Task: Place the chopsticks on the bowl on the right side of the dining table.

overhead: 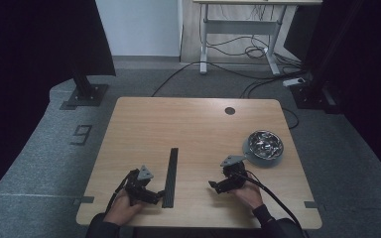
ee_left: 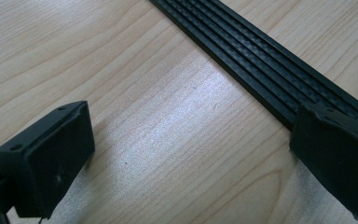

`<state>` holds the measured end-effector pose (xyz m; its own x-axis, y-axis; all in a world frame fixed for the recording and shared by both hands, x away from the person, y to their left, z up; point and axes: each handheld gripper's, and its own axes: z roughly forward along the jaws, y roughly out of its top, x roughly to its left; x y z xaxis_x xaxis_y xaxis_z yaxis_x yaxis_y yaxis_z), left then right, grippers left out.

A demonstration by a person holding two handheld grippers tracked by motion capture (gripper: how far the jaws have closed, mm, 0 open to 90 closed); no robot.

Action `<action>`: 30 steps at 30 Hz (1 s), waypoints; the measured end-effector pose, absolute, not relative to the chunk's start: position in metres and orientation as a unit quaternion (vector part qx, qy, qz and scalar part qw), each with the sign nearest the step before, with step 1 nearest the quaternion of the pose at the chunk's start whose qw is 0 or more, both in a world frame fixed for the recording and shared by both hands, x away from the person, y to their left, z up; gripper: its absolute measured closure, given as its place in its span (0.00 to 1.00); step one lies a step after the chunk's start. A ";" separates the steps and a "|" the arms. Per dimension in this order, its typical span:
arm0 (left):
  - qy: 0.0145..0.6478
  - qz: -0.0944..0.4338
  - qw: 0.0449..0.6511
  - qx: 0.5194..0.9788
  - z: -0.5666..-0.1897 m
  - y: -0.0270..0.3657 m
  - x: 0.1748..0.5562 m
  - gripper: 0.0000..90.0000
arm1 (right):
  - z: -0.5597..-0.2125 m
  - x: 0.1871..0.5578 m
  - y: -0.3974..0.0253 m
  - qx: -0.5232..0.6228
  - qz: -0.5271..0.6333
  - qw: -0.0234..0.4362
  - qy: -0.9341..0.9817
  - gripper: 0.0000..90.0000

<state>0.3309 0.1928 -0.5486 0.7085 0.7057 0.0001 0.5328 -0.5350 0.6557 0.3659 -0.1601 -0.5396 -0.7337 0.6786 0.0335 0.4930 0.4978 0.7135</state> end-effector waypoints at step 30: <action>0.358 0.134 0.323 0.866 -0.549 0.193 0.331 0.00 | -0.526 0.386 -0.118 0.317 0.355 0.123 0.871 0.00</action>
<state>0.3310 0.1928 -0.5486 0.7086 0.7056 0.0002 0.5327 -0.5351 0.6557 0.3862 -0.1179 -0.5263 -0.7689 0.6393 0.0107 0.4641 0.5465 0.6971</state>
